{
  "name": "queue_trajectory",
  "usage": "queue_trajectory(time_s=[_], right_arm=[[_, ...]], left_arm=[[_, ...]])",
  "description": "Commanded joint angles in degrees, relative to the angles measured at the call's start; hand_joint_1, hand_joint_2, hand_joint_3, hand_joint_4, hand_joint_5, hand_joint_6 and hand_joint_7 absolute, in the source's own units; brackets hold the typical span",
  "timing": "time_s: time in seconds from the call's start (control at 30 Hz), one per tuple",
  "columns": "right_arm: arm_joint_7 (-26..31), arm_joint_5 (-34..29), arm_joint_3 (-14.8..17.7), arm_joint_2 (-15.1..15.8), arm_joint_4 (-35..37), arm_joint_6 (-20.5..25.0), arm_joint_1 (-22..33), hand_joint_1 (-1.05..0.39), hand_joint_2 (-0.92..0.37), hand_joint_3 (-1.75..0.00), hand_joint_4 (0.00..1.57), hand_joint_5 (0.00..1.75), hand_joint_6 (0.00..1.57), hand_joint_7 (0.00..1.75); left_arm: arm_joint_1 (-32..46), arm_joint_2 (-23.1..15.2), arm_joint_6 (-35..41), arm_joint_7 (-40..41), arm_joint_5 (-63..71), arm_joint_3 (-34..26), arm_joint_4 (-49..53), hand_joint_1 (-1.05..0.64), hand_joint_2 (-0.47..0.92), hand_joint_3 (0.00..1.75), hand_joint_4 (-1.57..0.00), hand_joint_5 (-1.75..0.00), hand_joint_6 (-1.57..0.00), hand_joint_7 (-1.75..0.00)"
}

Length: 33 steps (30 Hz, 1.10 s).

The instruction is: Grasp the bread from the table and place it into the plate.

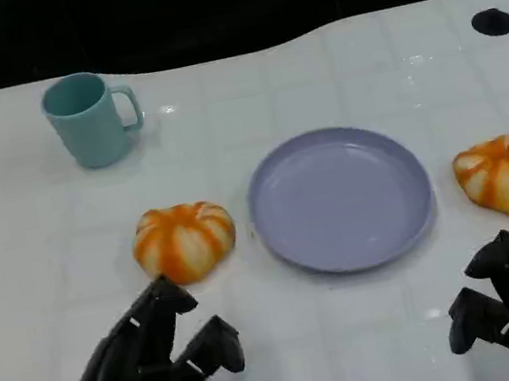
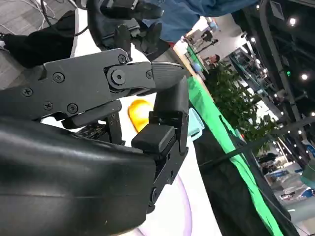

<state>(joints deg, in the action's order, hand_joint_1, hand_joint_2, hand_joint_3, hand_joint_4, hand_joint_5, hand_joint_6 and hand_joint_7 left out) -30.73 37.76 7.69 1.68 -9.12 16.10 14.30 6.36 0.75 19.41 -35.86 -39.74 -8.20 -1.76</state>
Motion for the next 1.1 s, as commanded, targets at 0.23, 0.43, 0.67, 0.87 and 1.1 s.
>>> queue_trajectory(time_s=[0.23,0.43,0.67,0.87,1.1], right_arm=[[0.4,-0.1,-0.1,-0.3,-0.9,-0.8,0.3,-0.54,-0.92,-0.25,0.64,1.59,0.72,1.07],[0.3,-0.1,-0.1,-0.4,-0.6,-0.9,0.1,-0.54,-0.92,-0.26,0.64,1.59,0.71,1.09],[0.7,-0.3,-0.5,-0.7,-1.1,-1.0,0.4,-0.54,-0.92,-0.26,0.64,1.59,0.70,1.10],[1.0,-0.5,-0.9,-0.9,-1.5,-1.0,0.7,-0.54,-0.92,-0.27,0.63,1.59,0.70,1.11],[1.7,0.1,-1.0,-1.1,-2.0,-0.3,0.8,-0.55,-0.92,-0.26,0.63,1.60,0.71,1.11]], left_arm=[[-0.6,-1.8,-21.0,-2.7,12.1,2.6,-0.2,-0.67,0.92,0.24,-0.43,-1.47,-0.52,-0.98],[-3.5,-5.6,-29.3,-0.4,21.1,3.7,-0.9,-0.67,0.92,0.22,-0.43,-1.23,-0.50,-0.77],[-7.4,-11.9,-42.3,4.8,37.9,5.7,0.5,-0.60,0.92,0.08,-0.27,-0.92,-0.43,-0.42],[-9.8,-16.7,-49.8,9.8,48.3,6.8,2.5,-0.57,0.92,0.02,-0.20,-0.60,-0.43,-0.11],[-12.0,-21.7,-51.8,14.9,59.8,8.3,0.4,-0.56,0.89,0.00,-0.13,-0.43,-0.34,-0.01]])
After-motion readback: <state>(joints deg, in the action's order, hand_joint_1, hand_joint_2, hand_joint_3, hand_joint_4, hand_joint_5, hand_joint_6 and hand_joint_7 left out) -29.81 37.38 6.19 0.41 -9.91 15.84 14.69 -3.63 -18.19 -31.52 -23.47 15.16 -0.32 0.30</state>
